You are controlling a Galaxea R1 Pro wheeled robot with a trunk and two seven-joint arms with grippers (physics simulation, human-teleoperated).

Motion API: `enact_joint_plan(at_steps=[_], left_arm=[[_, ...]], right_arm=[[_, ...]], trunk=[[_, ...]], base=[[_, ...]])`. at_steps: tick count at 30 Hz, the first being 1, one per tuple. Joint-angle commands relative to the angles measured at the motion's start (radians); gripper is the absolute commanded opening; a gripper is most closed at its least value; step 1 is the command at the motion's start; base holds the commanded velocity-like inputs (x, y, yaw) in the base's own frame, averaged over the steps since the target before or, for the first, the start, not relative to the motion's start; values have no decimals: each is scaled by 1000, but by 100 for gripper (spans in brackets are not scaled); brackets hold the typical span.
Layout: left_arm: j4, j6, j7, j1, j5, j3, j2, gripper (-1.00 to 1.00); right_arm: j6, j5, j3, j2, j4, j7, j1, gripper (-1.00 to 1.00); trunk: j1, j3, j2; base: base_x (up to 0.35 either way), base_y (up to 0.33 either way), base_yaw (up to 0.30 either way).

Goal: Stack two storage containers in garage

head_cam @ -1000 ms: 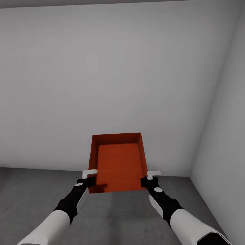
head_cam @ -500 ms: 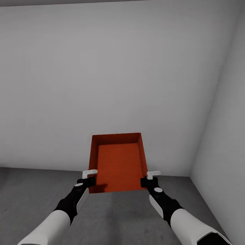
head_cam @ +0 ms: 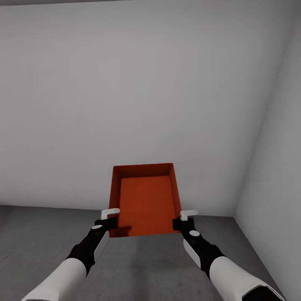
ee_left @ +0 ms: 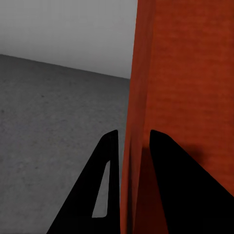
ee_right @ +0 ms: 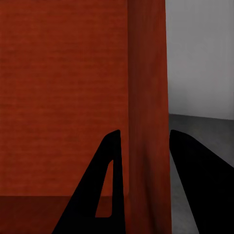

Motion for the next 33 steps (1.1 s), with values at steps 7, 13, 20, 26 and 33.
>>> enact_joint_plan(at_steps=[7, 13, 20, 26, 33], left_arm=[[-6, 5, 9, -1, -2, 12, 1, -100], [-6, 4, 9, -1, -2, 12, 1, -100], [-7, 4, 9, -1, -2, 12, 1, -100], [-7, 4, 9, -1, -2, 12, 1, -100], [-7, 4, 9, -1, -2, 12, 1, -100]], right_arm=[[-5, -15, -8, -54, 51, -74, -2, -100], [-5, -16, -8, -55, 51, -74, -2, -100], [-6, -16, -8, -55, 51, -74, -1, -100], [-6, -16, -8, -55, 51, -74, -2, -100], [-5, -16, -8, -55, 51, -74, -1, -100]], trunk=[[27, -27, -51], [50, -53, -93], [58, -71, -107], [58, -80, -107], [58, -91, -107]], base=[[0, 0, 0], [0, 0, 0], [0, 0, 0], [0, 0, 0], [0, 0, 0]])
